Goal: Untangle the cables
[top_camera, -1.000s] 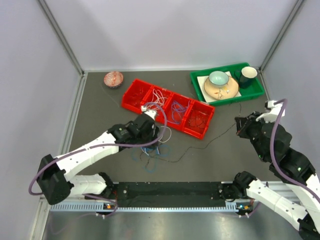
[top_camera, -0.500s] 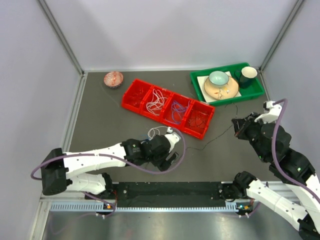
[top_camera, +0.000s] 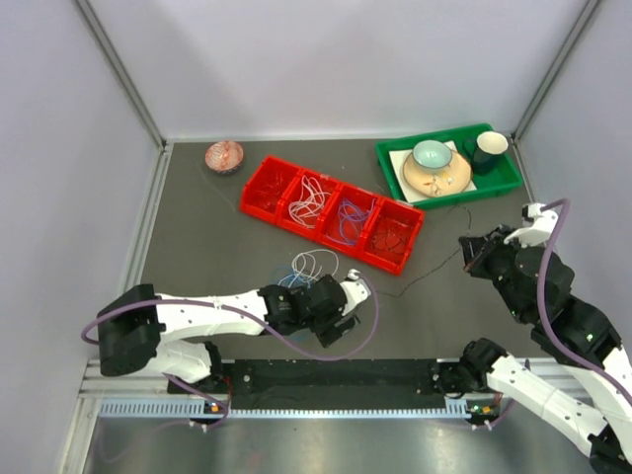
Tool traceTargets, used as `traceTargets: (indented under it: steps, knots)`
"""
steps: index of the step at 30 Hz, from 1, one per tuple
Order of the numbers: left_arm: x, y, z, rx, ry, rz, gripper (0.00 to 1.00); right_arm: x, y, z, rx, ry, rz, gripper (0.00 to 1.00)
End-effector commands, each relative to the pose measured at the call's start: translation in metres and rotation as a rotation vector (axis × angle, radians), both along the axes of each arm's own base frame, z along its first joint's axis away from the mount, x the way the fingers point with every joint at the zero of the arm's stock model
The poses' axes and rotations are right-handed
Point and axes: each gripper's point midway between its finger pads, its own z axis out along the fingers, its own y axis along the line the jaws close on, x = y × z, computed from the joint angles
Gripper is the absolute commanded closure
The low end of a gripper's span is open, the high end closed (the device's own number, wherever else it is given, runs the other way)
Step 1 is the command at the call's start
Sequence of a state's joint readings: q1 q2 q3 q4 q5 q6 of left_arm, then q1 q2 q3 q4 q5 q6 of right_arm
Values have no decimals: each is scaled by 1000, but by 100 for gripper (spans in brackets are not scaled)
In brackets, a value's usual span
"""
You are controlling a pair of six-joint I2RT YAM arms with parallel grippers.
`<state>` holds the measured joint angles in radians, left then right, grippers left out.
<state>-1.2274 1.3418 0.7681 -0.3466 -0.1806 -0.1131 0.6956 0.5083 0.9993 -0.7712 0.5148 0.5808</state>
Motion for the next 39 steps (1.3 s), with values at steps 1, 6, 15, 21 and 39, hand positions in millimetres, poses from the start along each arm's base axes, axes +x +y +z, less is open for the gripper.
traceTargets:
  steps: [1, 6, 15, 21, 39]
  knots:
    - [12, -2, -1, -5, -83, 7, 17, 0, -8, 6, 36, -35, -42, 100]
    - [28, 4, 0, 31, -160, 65, 42, 0, -6, 6, 20, -36, -28, 100]
    - [36, -7, 9, 35, -164, 112, 100, 3, -6, 9, -2, -43, -30, 100]
    - [26, -28, 57, -36, -70, 116, 100, 4, -9, 14, -3, -54, -41, 100]
    - [23, -67, 255, -688, 196, 118, 100, 3, -9, 22, 3, -77, -36, 100]
